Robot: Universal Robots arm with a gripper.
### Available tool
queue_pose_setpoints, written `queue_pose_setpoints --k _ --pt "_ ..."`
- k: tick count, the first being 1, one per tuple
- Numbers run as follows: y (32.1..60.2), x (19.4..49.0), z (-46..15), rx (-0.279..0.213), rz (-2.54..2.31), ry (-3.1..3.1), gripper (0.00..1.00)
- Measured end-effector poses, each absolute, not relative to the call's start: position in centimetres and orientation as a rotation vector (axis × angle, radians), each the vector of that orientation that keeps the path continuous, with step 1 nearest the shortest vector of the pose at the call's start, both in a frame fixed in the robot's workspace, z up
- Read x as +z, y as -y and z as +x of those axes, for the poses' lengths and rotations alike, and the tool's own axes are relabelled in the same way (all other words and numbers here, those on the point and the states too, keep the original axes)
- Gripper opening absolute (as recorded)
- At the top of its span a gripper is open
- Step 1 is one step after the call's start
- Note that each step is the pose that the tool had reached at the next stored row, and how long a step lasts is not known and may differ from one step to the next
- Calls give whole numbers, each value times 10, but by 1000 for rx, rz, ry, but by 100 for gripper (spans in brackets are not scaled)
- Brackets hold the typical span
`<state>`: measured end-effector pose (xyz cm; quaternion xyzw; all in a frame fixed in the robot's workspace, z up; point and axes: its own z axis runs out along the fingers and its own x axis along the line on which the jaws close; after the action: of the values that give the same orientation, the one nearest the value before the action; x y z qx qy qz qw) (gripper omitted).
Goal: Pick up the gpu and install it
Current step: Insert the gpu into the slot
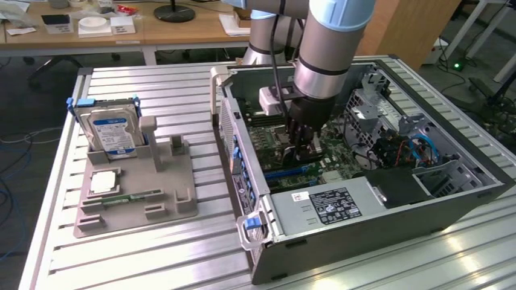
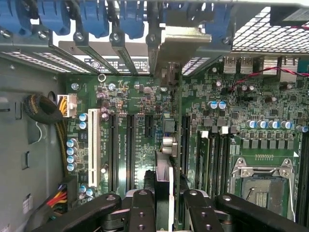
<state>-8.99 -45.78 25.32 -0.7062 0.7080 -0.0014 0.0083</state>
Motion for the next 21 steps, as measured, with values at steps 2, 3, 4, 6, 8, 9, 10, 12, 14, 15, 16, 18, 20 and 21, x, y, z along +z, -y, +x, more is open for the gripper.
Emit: queue_pose_setpoints --k 2,3,4,6,8,9,10,12,14,15,16,18,20,21 --pt "458 253 -92 -5 -2207 -2212 27" --pt "458 252 -92 -4 -2207 -2212 27" --pt "458 252 -92 -4 -2207 -2212 27" --pt "458 252 -94 -5 -2207 -2212 27" --pt "458 251 -94 -4 -2207 -2212 27" --pt "458 250 -94 -4 -2207 -2212 27" --pt "458 249 -94 -4 -2207 -2212 27" --pt "458 248 -94 -5 -2207 -2212 27" --pt "458 248 -94 -5 -2207 -2212 27" --pt "458 248 -94 -6 -2206 -2212 27" --pt "458 248 -94 -7 -2206 -2211 27" --pt "458 248 -94 -9 -2205 -2210 27" --pt "458 248 -94 -9 -2205 -2210 27" --pt "458 248 -94 -9 -2205 -2210 27"
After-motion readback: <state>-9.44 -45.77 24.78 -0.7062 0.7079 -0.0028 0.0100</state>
